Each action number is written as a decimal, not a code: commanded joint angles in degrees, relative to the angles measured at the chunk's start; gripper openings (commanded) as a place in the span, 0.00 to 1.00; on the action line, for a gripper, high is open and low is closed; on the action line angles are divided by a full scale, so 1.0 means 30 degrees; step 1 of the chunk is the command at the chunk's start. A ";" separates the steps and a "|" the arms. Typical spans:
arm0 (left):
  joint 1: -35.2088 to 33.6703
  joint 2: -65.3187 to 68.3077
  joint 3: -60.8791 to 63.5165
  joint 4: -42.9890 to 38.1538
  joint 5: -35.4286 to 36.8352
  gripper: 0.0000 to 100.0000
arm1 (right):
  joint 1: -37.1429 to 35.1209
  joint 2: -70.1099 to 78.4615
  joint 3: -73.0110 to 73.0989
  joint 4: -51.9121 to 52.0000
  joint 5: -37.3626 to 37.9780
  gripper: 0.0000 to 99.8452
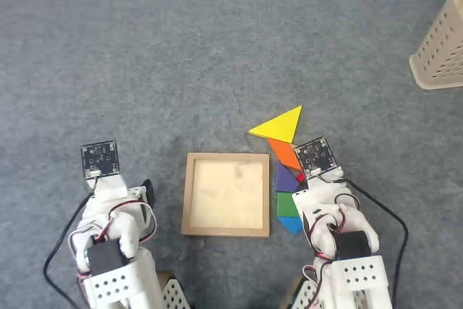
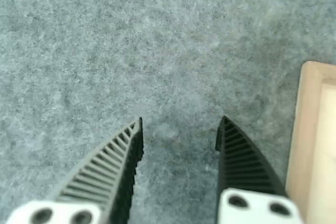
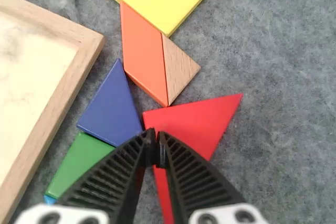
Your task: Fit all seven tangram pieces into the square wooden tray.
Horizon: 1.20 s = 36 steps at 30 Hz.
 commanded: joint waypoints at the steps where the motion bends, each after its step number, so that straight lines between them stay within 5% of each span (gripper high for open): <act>1: 0.0088 -0.0264 -0.0249 0.0088 -0.0117 0.22 | -0.0132 -0.0366 0.0322 0.0278 0.0176 0.01; 13: 0.0088 -0.0264 -0.0249 0.0088 -0.0117 0.22 | -0.0308 -0.0396 0.0322 0.0278 0.0117 0.01; 29: 0.0029 -0.0264 -0.0249 0.0088 -0.0117 0.22 | -0.4703 -0.0513 0.0322 0.0132 0.0088 0.01; 32: 0.0029 -0.0264 -0.0249 0.0088 -0.0117 0.22 | -0.3678 -0.0513 0.0000 -0.0308 0.0205 0.01; 36: 0.0029 -0.0264 -0.0249 0.0088 -0.0117 0.22 | 0.0806 -0.0425 -0.2198 -0.0542 0.1055 0.01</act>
